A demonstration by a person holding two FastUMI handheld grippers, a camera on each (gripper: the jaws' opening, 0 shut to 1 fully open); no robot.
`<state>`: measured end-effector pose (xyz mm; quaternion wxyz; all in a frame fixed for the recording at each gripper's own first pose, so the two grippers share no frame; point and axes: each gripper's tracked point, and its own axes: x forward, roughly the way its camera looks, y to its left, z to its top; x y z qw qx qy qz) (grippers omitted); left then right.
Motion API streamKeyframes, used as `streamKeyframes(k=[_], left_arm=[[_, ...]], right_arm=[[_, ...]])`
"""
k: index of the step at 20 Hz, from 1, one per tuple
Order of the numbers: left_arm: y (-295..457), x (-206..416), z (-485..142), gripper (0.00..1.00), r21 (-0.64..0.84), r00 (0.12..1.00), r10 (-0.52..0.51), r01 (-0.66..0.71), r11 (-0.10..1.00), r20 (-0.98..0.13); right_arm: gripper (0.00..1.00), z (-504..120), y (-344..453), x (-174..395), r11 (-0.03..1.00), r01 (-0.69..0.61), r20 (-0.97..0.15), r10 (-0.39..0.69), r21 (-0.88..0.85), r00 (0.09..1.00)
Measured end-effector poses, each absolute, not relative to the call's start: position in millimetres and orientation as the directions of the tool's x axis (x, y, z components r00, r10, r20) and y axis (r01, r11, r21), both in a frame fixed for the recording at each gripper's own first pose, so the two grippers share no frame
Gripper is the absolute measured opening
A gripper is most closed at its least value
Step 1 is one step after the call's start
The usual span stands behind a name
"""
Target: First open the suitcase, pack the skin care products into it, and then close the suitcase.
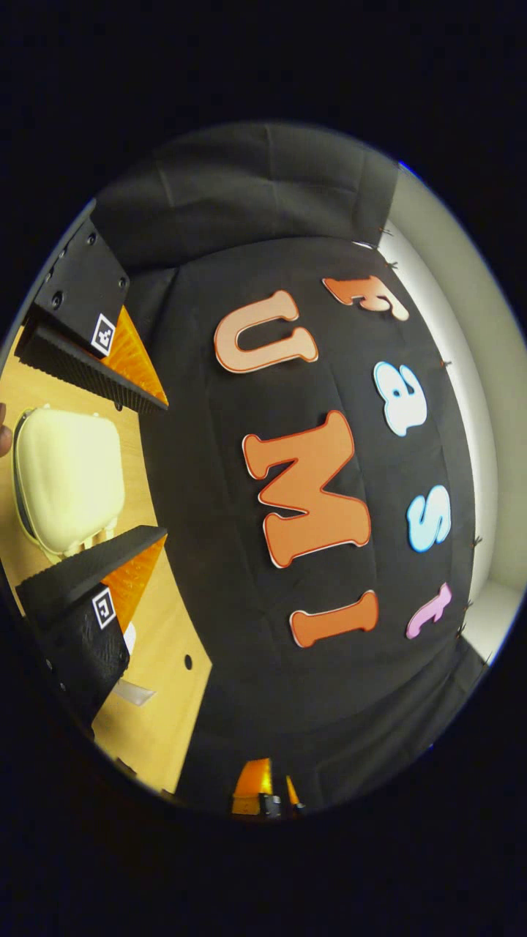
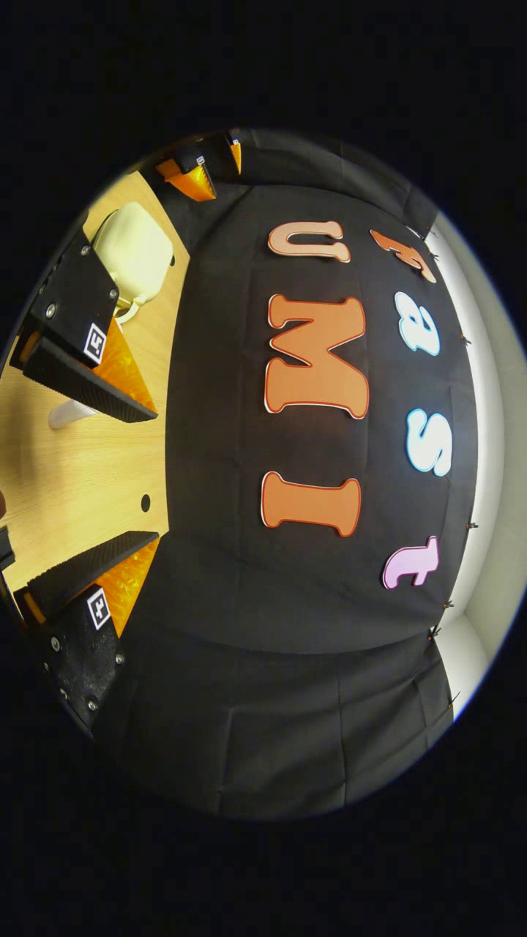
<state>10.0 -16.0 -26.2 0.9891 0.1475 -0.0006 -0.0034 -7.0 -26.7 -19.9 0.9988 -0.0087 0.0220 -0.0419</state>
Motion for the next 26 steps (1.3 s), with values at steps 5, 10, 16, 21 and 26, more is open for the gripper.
streamKeyframes(k=[5, 10, 16, 21, 26], left_arm=[[-56, 24, -87, 0.99, 0.518, 0.99, -0.084, 0.129, 0.846, -0.11], [-101, 37, -165, 0.98, 0.677, 0.969, -0.156, 0.246, 0.694, -0.192], [-115, 70, -237, 0.99, 0.729, 0.939, -0.132, 0.331, 0.599, -0.318], [-111, 90, -266, 0.99, 0.753, 0.922, -0.075, 0.354, 0.555, -0.379], [-108, 106, -278, 0.99, 0.772, 0.916, -0.034, 0.356, 0.527, -0.399]], right_arm=[[0.95, -33, -48, -10, 0.991, 0.13, -0.076, -0.129, 0.01, 0.989], [0.95, -56, -82, -21, 0.977, 0.213, -0.135, -0.208, 0.02, 0.969], [0.95, -71, -123, -37, 0.949, 0.314, -0.185, -0.304, 0.03, 0.935], [0.95, -80, -133, -40, 0.936, 0.35, -0.205, -0.336, 0.035, 0.919], [0.95, -86, -135, -42, 0.931, 0.362, -0.223, -0.345, 0.039, 0.912]])
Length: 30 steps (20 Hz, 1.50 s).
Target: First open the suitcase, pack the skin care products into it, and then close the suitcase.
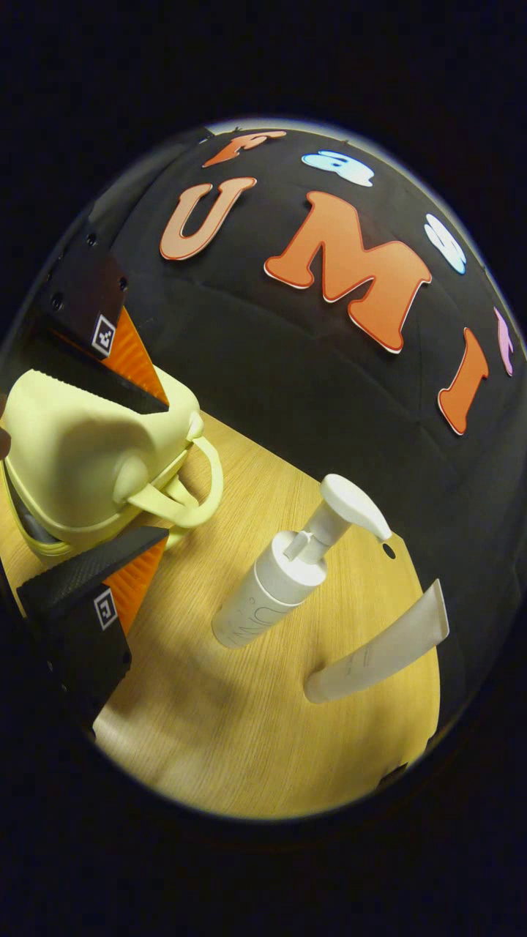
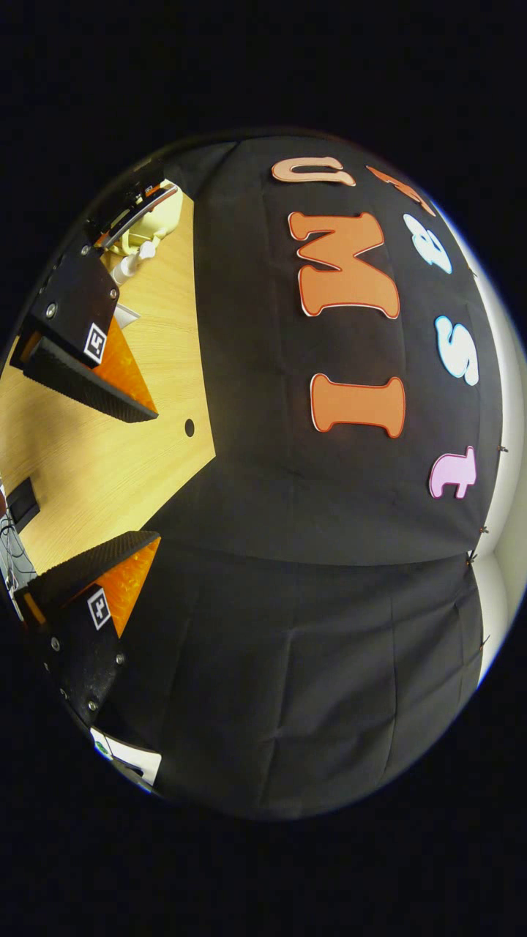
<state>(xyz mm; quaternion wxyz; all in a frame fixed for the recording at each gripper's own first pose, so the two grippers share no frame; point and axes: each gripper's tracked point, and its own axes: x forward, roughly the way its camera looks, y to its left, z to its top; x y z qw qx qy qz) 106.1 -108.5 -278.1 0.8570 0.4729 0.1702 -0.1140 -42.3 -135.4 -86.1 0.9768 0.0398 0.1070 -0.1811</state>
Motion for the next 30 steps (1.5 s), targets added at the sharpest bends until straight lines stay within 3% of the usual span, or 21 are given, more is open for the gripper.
streamKeyframes(k=[6, 8, 11, 12, 14, 17, 18, 23, 30], left_arm=[[-115, 125, -292, 0.97, 0.772, 0.898, -0.015, 0.387, 0.504, -0.44], [-117, 125, -297, 0.61, 0.77, 0.894, -0.014, 0.393, 0.503, -0.448], [-123, 126, -295, 0.47, 0.77, 0.888, -0.033, 0.416, 0.485, -0.458], [-128, 123, -292, 0.32, 0.767, 0.888, -0.052, 0.422, 0.484, -0.456], [-123, 124, -291, 0.11, 0.751, 0.883, -0.054, 0.428, 0.503, -0.466], [-118, 128, -273, 0.09, 0.675, 0.877, -0.074, 0.417, 0.609, -0.475], [-113, 128, -262, 0.04, 0.649, 0.877, -0.072, 0.405, 0.644, -0.476], [-92, 128, -200, 0.04, 0.526, 0.899, -0.082, 0.323, 0.787, -0.43], [-50, 142, -217, 0.04, 0.384, 0.929, 0.01, 0.143, 0.912, -0.369]], right_arm=[[0.95, -88, -138, -46, 0.924, 0.379, -0.234, -0.359, 0.044, 0.904], [0.95, -88, -137, -47, 0.924, 0.38, -0.24, -0.359, 0.044, 0.902], [0.95, -86, -140, -50, 0.92, 0.388, -0.238, -0.368, 0.044, 0.899], [0.95, -84, -139, -50, 0.92, 0.388, -0.237, -0.367, 0.047, 0.899], [0.95, -83, -135, -48, 0.923, 0.381, -0.237, -0.359, 0.052, 0.903], [0.95, -77, -126, -46, 0.933, 0.356, -0.224, -0.338, 0.045, 0.914], [0.95, -75, -121, -44, 0.937, 0.347, -0.22, -0.33, 0.043, 0.918], [0.95, -66, -92, -31, 0.957, 0.282, -0.207, -0.264, 0.066, 0.942], [0.95, -43, -40, -5, 0.983, 0.176, -0.162, -0.164, 0.061, 0.973]])
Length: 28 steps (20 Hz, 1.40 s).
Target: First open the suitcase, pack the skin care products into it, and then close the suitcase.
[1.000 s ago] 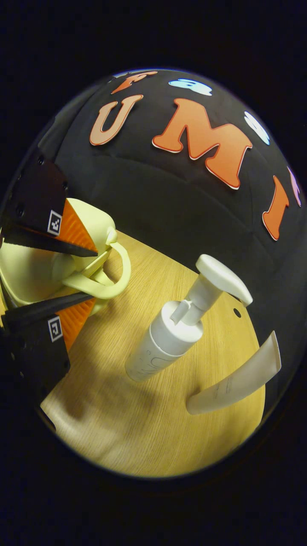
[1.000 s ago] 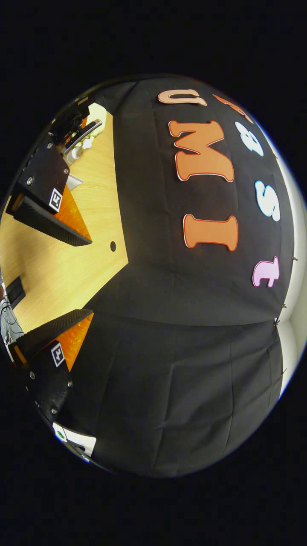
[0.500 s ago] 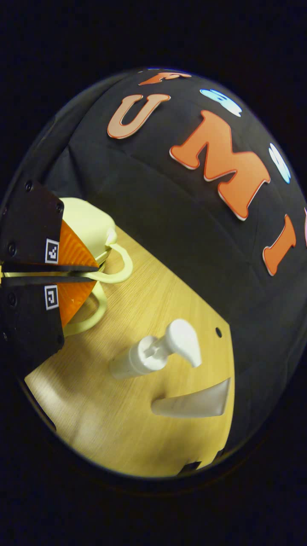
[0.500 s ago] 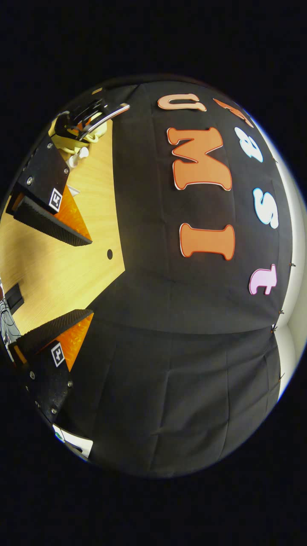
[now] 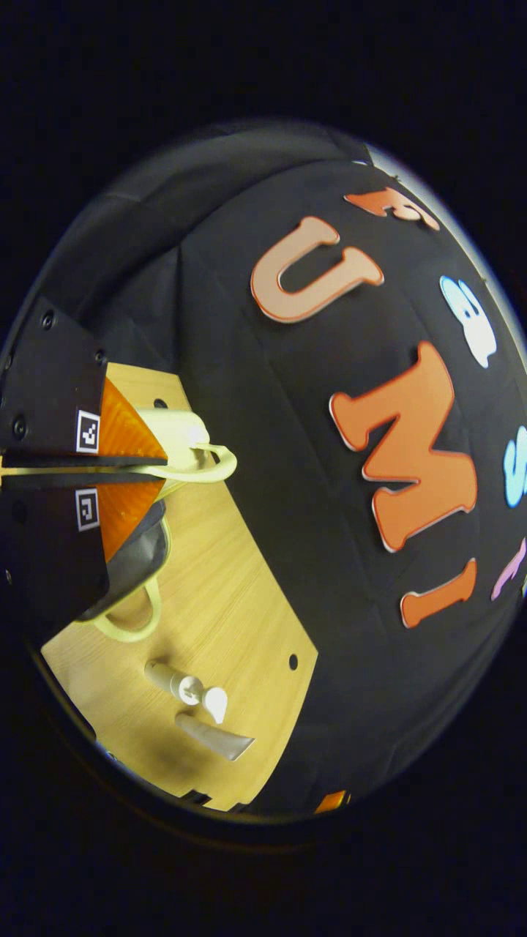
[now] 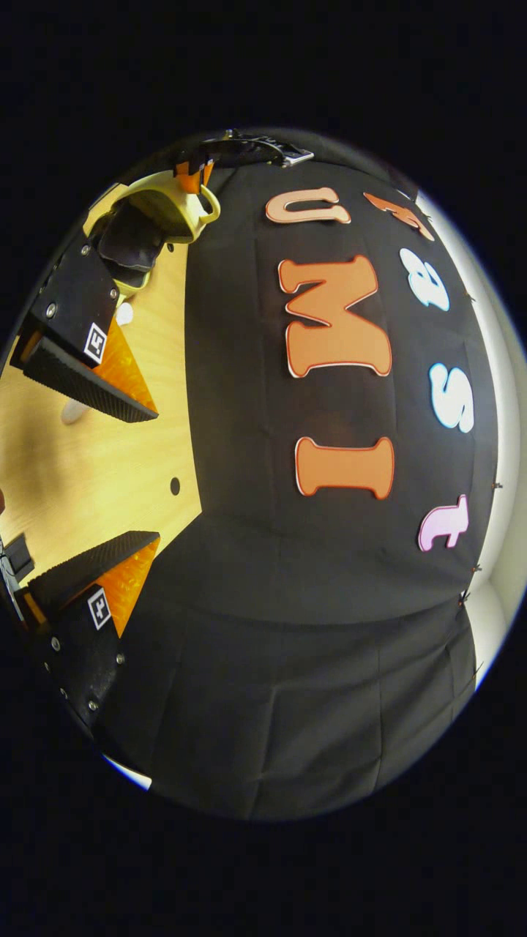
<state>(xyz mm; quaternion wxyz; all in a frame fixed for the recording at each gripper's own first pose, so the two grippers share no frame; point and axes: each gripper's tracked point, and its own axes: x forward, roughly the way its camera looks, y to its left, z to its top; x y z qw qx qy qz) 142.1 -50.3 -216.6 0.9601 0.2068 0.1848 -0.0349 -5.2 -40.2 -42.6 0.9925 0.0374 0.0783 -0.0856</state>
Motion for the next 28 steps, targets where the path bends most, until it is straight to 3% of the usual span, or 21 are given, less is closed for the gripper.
streamKeyframes(k=[3, 11, 19, 28], left_arm=[[-37, 147, -231, 0.04, 0.424, 0.934, 0.095, 0.065, 0.903, -0.345], [-2, 156, -272, 0.04, 0.34, 0.908, 0.175, -0.038, 0.939, -0.38], [15, 158, -322, 0.04, 0.027, 0.873, 0.068, -0.062, 0.998, -0.484], [5, 139, -388, 0.04, -0.233, 0.773, -0.054, -0.124, 0.965, -0.633]], right_arm=[[0.95, -34, -21, 4, 0.988, 0.144, -0.147, -0.133, 0.061, 0.98], [0.95, -32, 13, 12, 0.994, 0.098, -0.164, -0.091, 0.036, 0.982], [0.95, -21, 57, 8, 0.993, 0.112, -0.172, -0.102, 0.048, 0.98], [0.95, -12, 85, -5, 0.987, 0.145, -0.187, -0.13, 0.07, 0.974]])
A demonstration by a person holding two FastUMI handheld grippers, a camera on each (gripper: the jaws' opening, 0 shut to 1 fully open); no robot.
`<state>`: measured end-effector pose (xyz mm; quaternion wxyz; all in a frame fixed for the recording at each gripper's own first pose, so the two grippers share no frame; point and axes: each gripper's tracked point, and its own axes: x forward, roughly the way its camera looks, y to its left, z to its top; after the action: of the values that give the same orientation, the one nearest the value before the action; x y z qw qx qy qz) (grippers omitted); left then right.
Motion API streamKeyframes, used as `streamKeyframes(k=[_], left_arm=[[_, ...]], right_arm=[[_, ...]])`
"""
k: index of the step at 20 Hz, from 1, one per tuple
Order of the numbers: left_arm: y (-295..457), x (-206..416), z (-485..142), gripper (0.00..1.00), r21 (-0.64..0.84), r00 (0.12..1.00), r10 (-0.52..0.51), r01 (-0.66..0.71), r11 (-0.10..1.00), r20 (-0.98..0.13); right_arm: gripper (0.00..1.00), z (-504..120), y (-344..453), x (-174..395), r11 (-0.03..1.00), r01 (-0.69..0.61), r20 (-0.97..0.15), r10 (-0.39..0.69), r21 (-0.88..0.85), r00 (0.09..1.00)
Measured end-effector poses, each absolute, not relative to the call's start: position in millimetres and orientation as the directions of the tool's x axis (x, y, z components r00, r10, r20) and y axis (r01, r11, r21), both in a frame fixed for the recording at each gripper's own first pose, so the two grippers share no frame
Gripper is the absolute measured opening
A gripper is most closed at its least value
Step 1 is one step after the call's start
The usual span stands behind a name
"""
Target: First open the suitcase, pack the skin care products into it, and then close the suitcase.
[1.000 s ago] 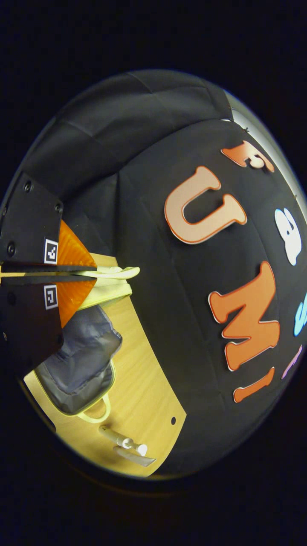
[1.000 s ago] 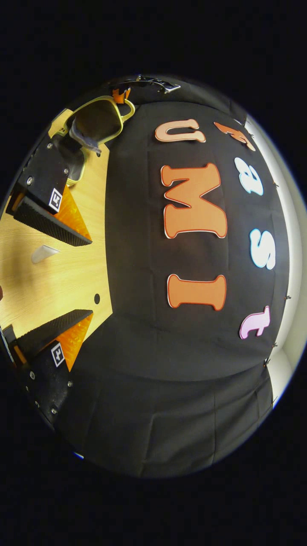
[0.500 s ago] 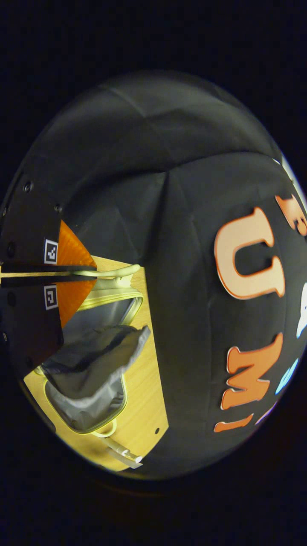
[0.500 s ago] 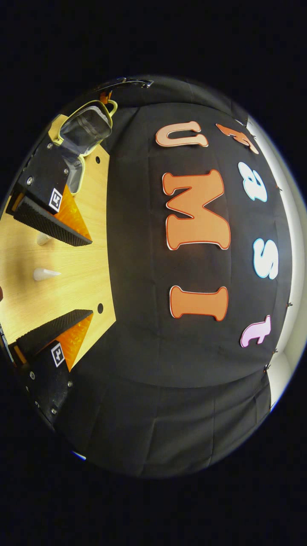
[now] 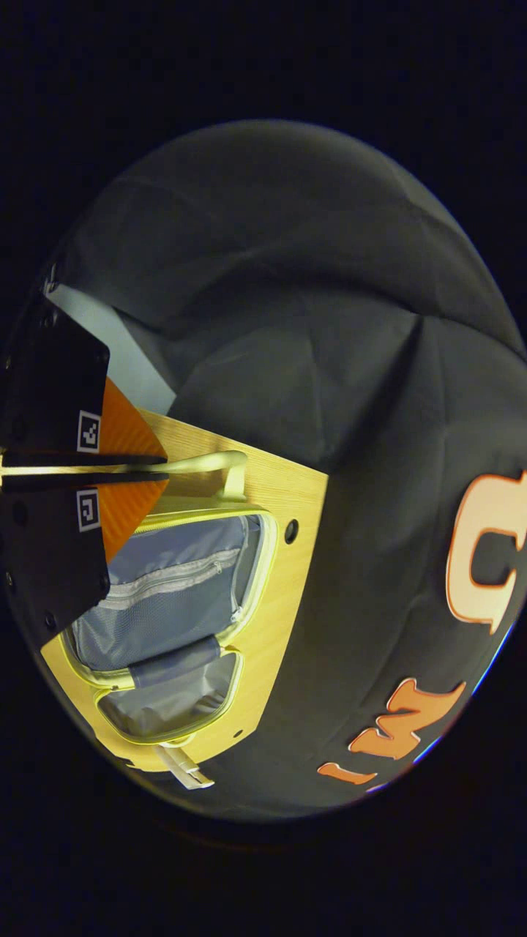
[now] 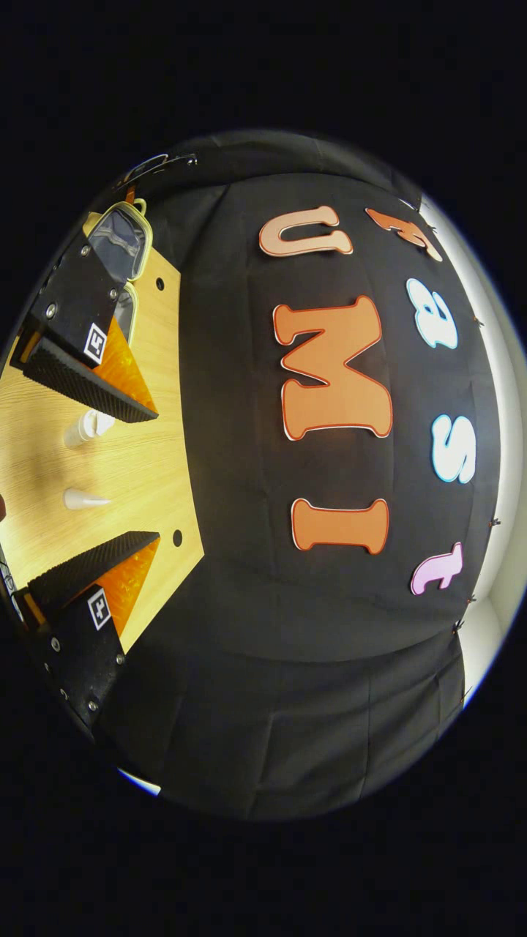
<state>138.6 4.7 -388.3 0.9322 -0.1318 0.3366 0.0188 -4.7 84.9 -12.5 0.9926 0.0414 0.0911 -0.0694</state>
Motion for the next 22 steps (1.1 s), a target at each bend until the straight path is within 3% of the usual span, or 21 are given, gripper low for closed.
streamKeyframes(k=[3, 4, 5, 10, 12, 14, 17, 22], left_arm=[[12, 128, -407, 0.11, -0.192, 0.704, -0.003, -0.191, 0.963, -0.71], [16, 127, -409, 0.23, -0.181, 0.695, 0.011, -0.202, 0.963, -0.719], [22, 128, -404, 0.23, -0.162, 0.704, 0.039, -0.217, 0.963, -0.709], [27, 127, -375, 0.87, -0.096, 0.732, 0.115, -0.24, 0.966, -0.671], [25, 128, -342, 0.99, -0.03, 0.76, 0.187, -0.263, 0.964, -0.622], [9, 128, -294, 0.99, 0.029, 0.81, 0.247, -0.274, 0.961, -0.531], [-50, 128, -214, 0.98, 0.068, 0.892, 0.246, -0.239, 0.969, -0.379], [-211, 121, -132, 0.96, 0.026, 0.974, 0.105, -0.102, 0.994, -0.201]], right_arm=[[0.95, -9, 85, -7, 0.988, 0.148, -0.181, -0.137, 0.051, 0.974], [0.95, -9, 85, -7, 0.988, 0.148, -0.18, -0.137, 0.052, 0.974], [0.95, -11, 85, -7, 0.987, 0.148, -0.184, -0.136, 0.055, 0.974], [0.95, -20, 76, -3, 0.989, 0.138, -0.196, -0.124, 0.059, 0.973], [0.95, -23, 67, 1, 0.988, 0.137, -0.198, -0.121, 0.07, 0.973], [0.95, -28, 54, 5, 0.987, 0.14, -0.2, -0.121, 0.079, 0.972], [0.95, -32, 37, 12, 0.988, 0.133, -0.195, -0.115, 0.08, 0.974], [0.95, -45, 15, 14, 0.991, 0.098, -0.199, -0.077, 0.095, 0.977]])
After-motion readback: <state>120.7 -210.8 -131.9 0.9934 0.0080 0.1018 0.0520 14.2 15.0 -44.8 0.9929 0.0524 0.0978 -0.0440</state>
